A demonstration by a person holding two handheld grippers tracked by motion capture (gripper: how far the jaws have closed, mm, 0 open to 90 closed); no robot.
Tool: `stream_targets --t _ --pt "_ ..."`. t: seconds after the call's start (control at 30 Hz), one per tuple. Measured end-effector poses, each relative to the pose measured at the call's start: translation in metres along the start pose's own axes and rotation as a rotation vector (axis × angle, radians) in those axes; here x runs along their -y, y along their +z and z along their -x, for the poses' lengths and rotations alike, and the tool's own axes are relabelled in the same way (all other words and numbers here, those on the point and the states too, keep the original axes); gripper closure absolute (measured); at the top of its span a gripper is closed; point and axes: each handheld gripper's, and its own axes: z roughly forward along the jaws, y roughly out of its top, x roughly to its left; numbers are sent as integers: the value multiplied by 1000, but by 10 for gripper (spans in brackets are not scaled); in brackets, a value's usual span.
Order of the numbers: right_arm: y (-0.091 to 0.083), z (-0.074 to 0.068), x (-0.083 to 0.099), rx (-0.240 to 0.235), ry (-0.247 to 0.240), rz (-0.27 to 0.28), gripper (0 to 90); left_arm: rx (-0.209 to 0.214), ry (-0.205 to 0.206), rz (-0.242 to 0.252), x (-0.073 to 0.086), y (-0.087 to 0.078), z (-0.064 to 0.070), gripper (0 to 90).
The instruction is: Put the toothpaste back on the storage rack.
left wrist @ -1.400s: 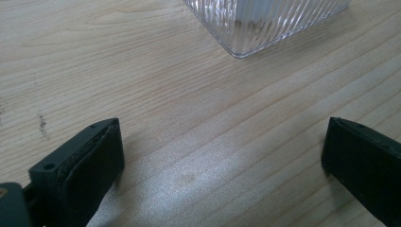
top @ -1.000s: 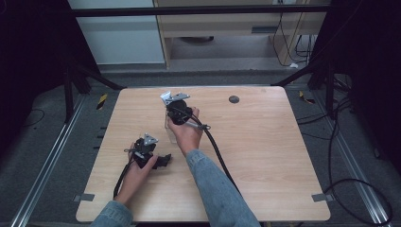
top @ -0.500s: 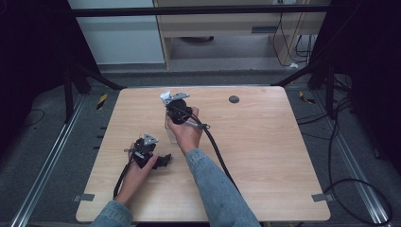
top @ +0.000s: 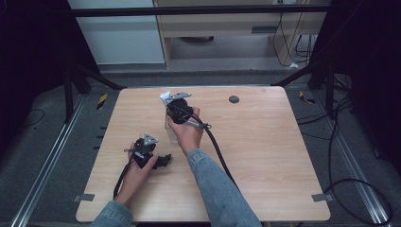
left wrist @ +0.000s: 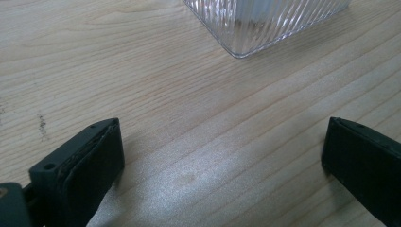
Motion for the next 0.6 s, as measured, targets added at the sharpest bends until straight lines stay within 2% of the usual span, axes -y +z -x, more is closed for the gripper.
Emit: stream_targets --t 0.6 --pt "-18 7 -1 11 -16 -8 742 0 1 0 0 0 0 0"
